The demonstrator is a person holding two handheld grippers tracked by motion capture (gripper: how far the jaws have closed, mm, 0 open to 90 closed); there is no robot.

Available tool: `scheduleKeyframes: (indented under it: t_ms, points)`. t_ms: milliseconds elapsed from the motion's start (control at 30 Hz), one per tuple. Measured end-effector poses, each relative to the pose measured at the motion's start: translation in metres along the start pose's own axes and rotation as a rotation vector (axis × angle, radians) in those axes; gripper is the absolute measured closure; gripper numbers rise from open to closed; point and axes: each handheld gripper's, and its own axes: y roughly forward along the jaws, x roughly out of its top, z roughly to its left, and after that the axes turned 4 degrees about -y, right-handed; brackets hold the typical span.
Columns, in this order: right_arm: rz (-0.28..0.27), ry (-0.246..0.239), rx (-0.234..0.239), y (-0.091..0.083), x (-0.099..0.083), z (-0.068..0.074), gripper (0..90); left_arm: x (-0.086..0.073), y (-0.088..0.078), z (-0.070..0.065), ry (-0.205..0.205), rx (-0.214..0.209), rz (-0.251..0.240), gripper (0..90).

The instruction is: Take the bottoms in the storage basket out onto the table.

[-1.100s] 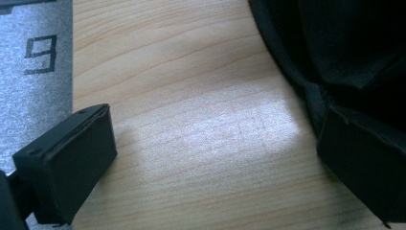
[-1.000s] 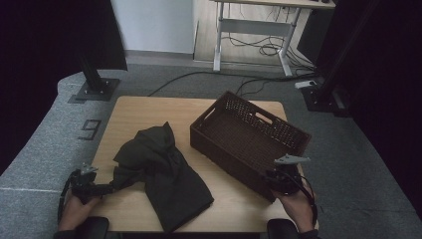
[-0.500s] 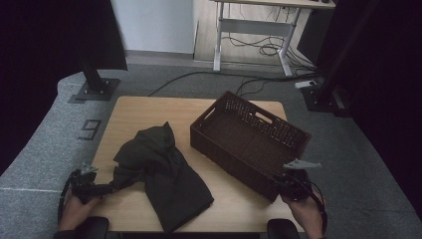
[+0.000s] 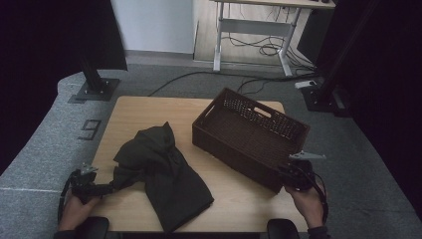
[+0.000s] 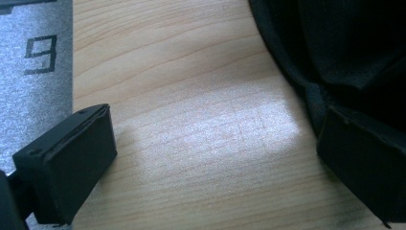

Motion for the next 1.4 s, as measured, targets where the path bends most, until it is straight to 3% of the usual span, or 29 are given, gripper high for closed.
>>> scheduleKeyframes:
  t_ms: [633, 1400]
  points:
    - [0.007, 0.022, -0.062, 0.02, 0.021, -0.018, 68.3, 0.0, 0.0, 0.0, 0.0, 0.0, 0.0, 0.0]
    - [0.014, 0.067, -0.101, 0.037, 0.039, -0.04, 67.9, 0.0, 0.0, 0.0, 0.0, 0.0, 0.0, 0.0]
